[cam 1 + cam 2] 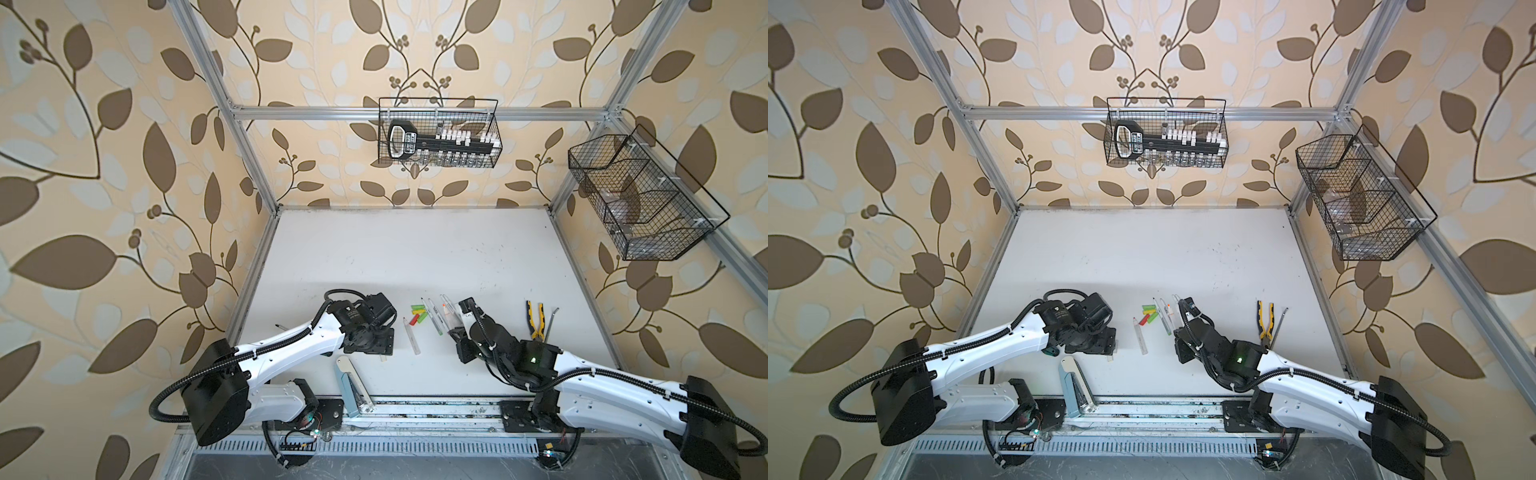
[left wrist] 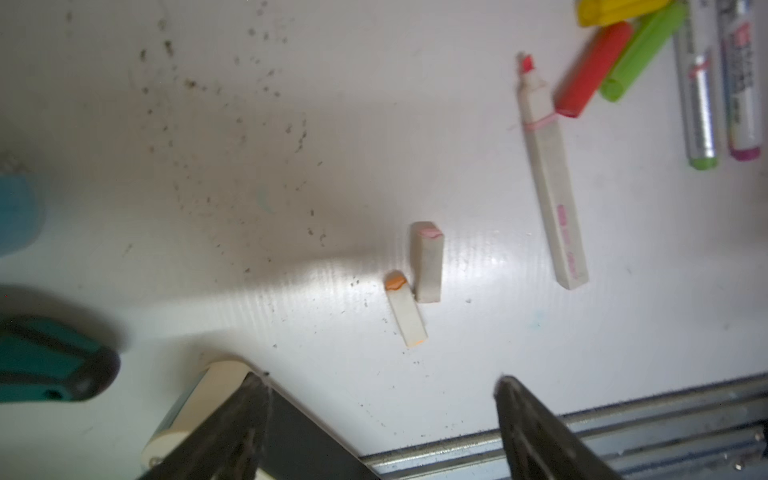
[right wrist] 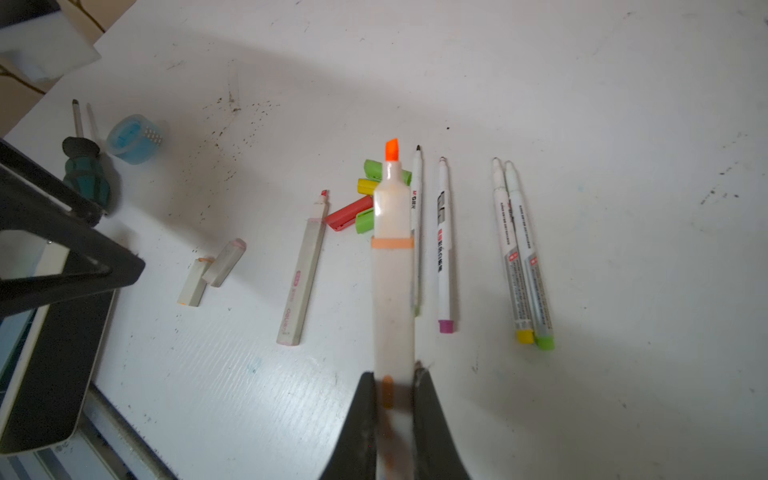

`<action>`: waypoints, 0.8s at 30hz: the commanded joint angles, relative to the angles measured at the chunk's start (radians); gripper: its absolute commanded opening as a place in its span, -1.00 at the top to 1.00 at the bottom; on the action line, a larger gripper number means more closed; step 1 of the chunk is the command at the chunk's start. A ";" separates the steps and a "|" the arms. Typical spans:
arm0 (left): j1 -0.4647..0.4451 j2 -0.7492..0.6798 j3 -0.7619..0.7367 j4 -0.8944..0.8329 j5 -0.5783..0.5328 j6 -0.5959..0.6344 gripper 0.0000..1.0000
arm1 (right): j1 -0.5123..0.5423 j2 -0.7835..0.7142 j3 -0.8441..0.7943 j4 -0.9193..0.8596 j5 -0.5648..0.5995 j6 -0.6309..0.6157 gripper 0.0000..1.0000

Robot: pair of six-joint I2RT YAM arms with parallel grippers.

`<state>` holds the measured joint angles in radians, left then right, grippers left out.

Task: Insert the pens into the pen caps
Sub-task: 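Lower the left gripper onto the orange-rimmed cream cap and close on it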

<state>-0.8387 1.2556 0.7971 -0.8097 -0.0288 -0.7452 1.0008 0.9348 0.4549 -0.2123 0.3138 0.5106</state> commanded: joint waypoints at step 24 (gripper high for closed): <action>-0.003 0.271 0.091 0.013 -0.064 -0.072 -0.28 | 0.058 -0.034 -0.007 -0.002 0.048 -0.020 0.83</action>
<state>-0.8387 1.5036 0.8623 -0.7898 -0.0872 -0.7933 1.0538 0.9131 0.4618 -0.1947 0.3393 0.4896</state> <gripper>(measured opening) 0.640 0.116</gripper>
